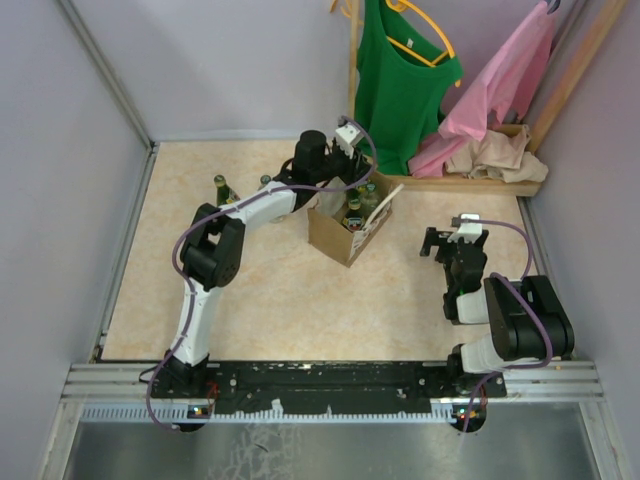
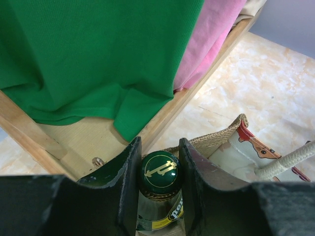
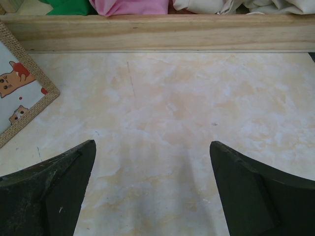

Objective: Take the beverage out of the canvas bag

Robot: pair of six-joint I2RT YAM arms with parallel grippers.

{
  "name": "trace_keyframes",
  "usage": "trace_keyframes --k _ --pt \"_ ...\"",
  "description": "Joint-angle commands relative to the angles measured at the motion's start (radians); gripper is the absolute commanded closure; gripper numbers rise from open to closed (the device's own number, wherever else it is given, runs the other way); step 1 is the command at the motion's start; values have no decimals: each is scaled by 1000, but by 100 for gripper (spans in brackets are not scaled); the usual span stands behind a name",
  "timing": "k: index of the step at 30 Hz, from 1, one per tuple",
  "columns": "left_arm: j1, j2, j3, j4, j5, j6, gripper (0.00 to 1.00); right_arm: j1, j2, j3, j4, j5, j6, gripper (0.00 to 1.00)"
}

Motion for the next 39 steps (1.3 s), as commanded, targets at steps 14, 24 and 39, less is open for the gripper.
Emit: trace_keyframes --k 14,24,39 --pt "-14 -182 -30 69 -31 31 100 0 -5 28 48 3 -19 1" --pt "-19 -312 -10 84 -10 24 100 0 -5 27 49 4 -19 1" --pt "-20 -588 -53 -29 -94 69 100 -1 -5 28 48 4 -19 1"
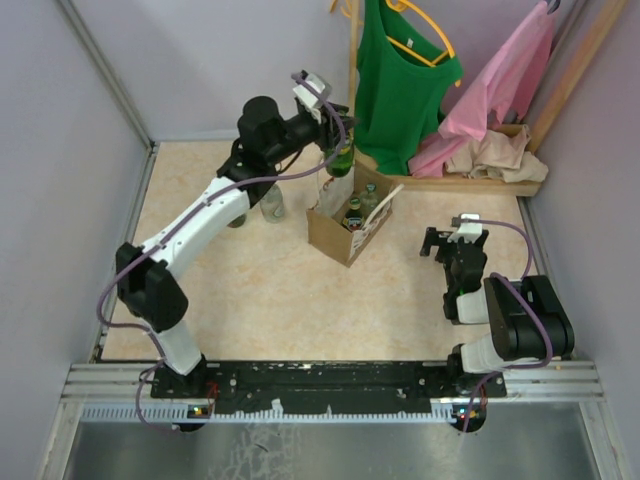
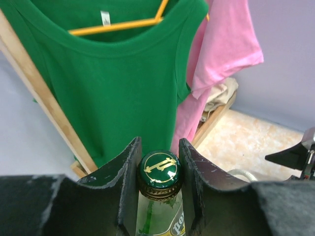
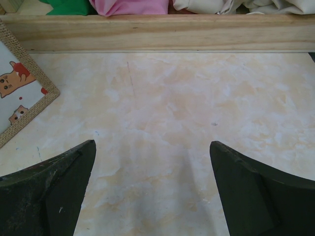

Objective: Take the beverage out of the canvas bag

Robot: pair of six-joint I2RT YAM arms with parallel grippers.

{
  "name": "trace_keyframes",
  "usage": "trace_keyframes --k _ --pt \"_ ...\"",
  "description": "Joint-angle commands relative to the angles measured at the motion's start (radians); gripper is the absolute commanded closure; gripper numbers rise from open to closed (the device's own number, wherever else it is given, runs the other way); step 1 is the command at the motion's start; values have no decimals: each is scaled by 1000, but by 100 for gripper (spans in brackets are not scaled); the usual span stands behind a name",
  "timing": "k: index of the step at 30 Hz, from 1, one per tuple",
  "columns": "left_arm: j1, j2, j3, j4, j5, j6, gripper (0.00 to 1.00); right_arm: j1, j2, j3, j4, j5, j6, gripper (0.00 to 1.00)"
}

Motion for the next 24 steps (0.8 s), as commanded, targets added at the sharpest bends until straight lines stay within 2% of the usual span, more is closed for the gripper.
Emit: trace_keyframes --k 1,8,16,24 --pt "-3 -166 -17 68 -84 57 100 0 -5 28 48 4 -20 1" --pt "-1 -375 -187 24 -257 133 100 0 -5 28 48 3 -19 1" --pt "18 -578 -470 23 -450 100 100 0 -5 28 48 3 -19 1" --pt "32 -703 -839 251 -609 5 100 0 -6 28 48 4 -19 1"
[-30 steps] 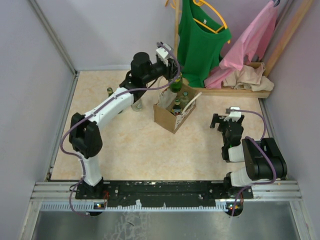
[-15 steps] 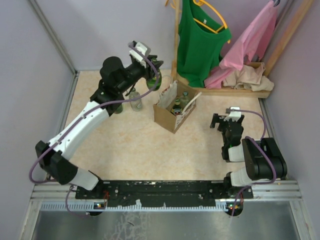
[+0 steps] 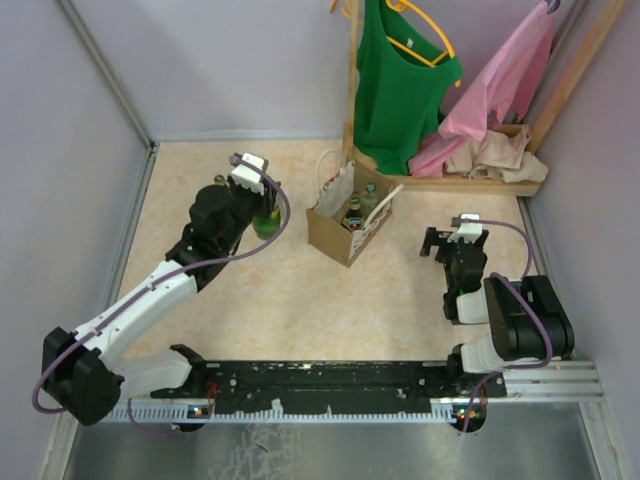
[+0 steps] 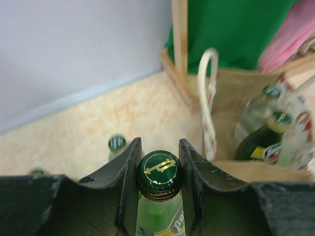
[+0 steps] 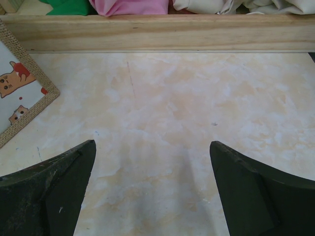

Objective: Take the beverage out of the canvas bag

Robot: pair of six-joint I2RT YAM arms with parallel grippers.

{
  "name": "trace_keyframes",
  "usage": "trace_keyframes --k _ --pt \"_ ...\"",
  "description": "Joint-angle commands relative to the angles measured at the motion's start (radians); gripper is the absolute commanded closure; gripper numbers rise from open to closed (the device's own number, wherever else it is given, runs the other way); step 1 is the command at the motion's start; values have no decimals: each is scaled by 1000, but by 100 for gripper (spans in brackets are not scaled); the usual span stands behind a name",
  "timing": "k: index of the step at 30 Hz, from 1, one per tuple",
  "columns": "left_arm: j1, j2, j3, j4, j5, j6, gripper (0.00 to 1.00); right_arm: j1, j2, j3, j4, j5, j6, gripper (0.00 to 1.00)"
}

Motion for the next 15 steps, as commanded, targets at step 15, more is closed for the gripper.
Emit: trace_keyframes --k 15 --pt "64 -16 -364 639 -193 -166 100 -1 -5 28 48 3 -19 1"
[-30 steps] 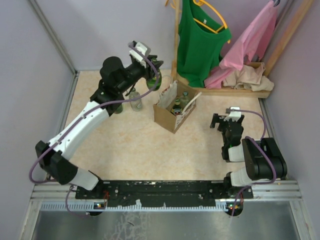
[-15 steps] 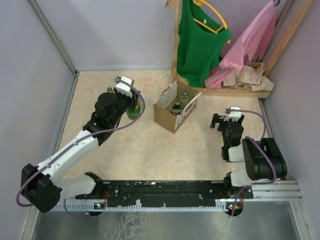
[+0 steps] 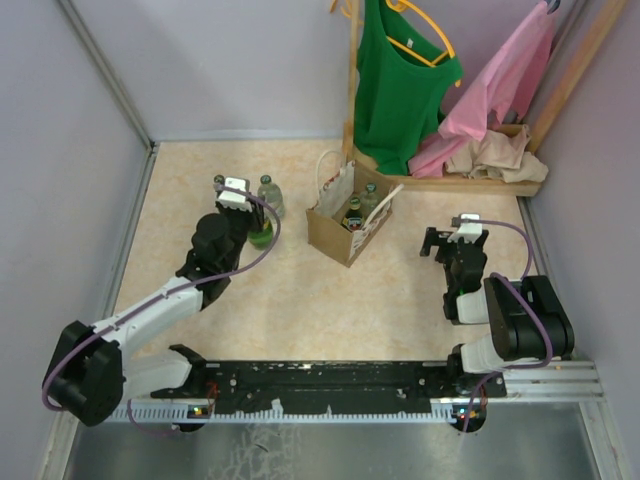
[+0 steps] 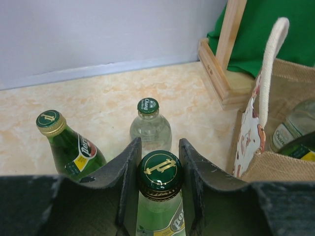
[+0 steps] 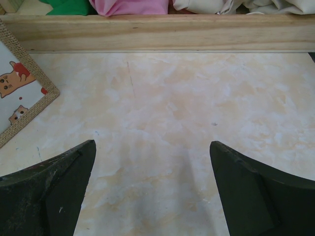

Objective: Take the beverage out of the canvas bag

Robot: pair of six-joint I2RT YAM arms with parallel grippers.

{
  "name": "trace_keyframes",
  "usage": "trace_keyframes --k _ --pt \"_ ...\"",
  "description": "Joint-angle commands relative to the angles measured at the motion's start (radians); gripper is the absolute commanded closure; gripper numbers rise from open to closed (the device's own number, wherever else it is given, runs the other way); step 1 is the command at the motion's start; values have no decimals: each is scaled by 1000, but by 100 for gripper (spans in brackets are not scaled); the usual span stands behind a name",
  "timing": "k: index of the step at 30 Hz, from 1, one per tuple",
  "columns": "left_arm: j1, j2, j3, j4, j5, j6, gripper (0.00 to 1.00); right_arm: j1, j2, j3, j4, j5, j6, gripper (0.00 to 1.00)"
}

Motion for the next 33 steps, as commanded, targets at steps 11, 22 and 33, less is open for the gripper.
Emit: trace_keyframes --k 11,22,33 --pt "64 58 -25 258 98 -177 100 -1 -5 27 48 3 -20 1" --pt "64 98 -40 248 147 -159 100 -1 -5 28 48 3 -19 1" --pt "62 148 -61 267 182 -125 83 0 -5 28 48 3 -19 1"
